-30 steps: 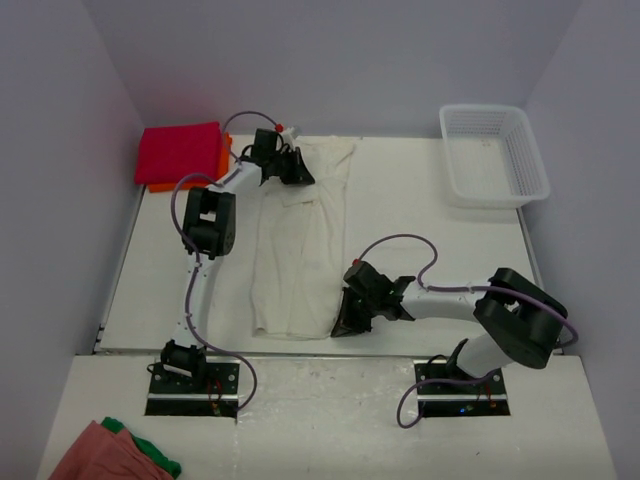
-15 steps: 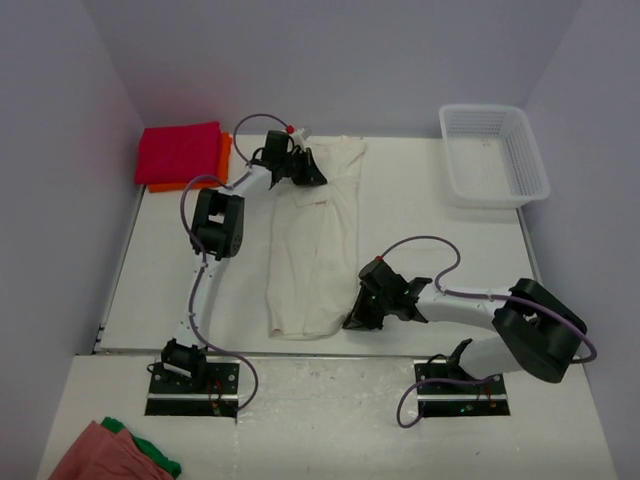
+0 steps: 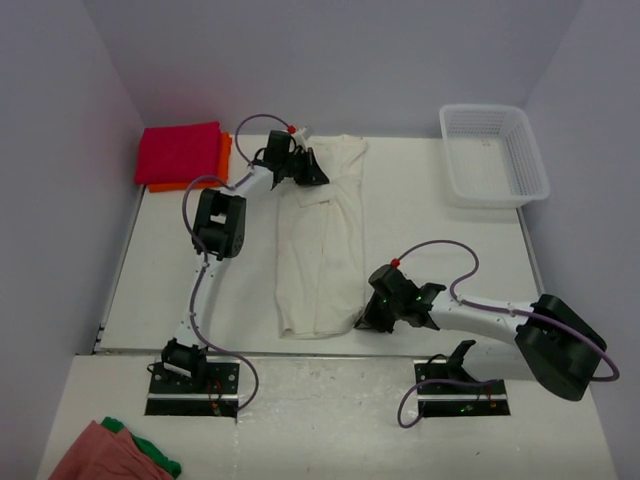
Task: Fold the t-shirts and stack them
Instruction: Rotate the tshirt 90 degrees
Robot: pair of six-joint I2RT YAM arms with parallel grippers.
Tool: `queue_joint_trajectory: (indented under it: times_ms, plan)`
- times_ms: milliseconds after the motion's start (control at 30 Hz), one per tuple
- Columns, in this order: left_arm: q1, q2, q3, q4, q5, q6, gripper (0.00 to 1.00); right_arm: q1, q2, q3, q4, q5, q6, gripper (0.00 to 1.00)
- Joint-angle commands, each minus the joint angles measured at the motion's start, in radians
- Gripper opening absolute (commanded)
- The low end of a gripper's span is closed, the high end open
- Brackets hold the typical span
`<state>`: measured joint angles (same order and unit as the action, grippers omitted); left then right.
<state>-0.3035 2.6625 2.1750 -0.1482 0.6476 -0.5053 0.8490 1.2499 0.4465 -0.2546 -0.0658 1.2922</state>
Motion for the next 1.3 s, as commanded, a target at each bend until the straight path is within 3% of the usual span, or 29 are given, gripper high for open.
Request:
queue_joint_trajectory:
  times_ms: [0,133,267,367,400,500,567,600,800,867,900,967,1000,1100,1167,1200,1233,1267]
  plan:
    - [-0.014,-0.093,-0.069,-0.059,-0.037,0.025,0.0,0.001,0.063,-0.035,-0.209,0.146,-0.037,0.0]
    - [-0.026,-0.286,-0.206,-0.071,-0.12,0.042,0.0,0.025,0.088,-0.012,-0.212,0.165,-0.047,0.0]
    - [-0.081,-0.51,-0.296,-0.224,-0.394,0.054,0.03,0.087,0.091,0.029,-0.229,0.204,-0.06,0.0]
    - [-0.167,-0.702,-0.411,-0.321,-0.728,0.016,0.13,0.102,0.082,0.057,-0.23,0.221,-0.083,0.0]
    - [-0.193,-0.79,-0.476,-0.358,-0.91,-0.01,0.16,0.104,0.08,0.061,-0.227,0.219,-0.097,0.0]
    - [-0.293,-0.952,-0.658,-0.467,-1.164,-0.123,0.19,0.125,0.048,0.081,-0.222,0.225,-0.117,0.0]
    - [-0.347,-1.062,-0.778,-0.496,-1.218,-0.206,0.19,0.156,-0.002,0.092,-0.227,0.238,-0.131,0.0]
    - [-0.356,-1.097,-0.898,-0.502,-1.217,-0.225,0.18,0.163,-0.019,0.096,-0.227,0.242,-0.134,0.01]
    - [-0.483,-1.349,-1.274,-0.551,-1.166,-0.37,0.11,0.191,-0.131,0.159,-0.291,0.27,-0.206,0.07]
    - [-0.591,-1.426,-1.314,-0.618,-1.238,-0.473,0.12,0.206,-0.156,0.179,-0.308,0.284,-0.232,0.17]
    - [-0.623,-1.444,-1.33,-0.657,-1.258,-0.514,0.16,0.212,-0.18,0.184,-0.311,0.285,-0.241,0.3]
    - [-0.686,-1.478,-1.334,-0.749,-1.273,-0.625,0.18,0.213,-0.204,0.196,-0.317,0.291,-0.257,0.39]
    - [-0.709,-1.487,-1.34,-0.761,-1.275,-0.65,0.2,0.213,-0.216,0.199,-0.319,0.291,-0.267,0.5]
    - [-0.828,-1.498,-1.345,-0.804,-1.272,-0.775,0.21,0.213,-0.224,0.227,-0.318,0.305,-0.292,0.55]
    - [-0.87,-1.486,-1.342,-0.827,-1.27,-0.821,0.21,0.213,-0.201,0.247,-0.318,0.302,-0.318,0.51]
    - [-0.89,-1.48,-1.341,-0.83,-1.266,-0.835,0.2,0.213,-0.182,0.261,-0.333,0.308,-0.318,0.17]
    - [-0.922,-1.474,-1.34,-0.832,-1.261,-0.848,0.18,0.213,-0.14,0.285,-0.34,0.31,-0.318,0.0]
    - [-0.937,-1.457,-1.339,-0.83,-1.252,-0.851,0.05,0.213,-0.118,0.294,-0.347,0.317,-0.317,0.0]
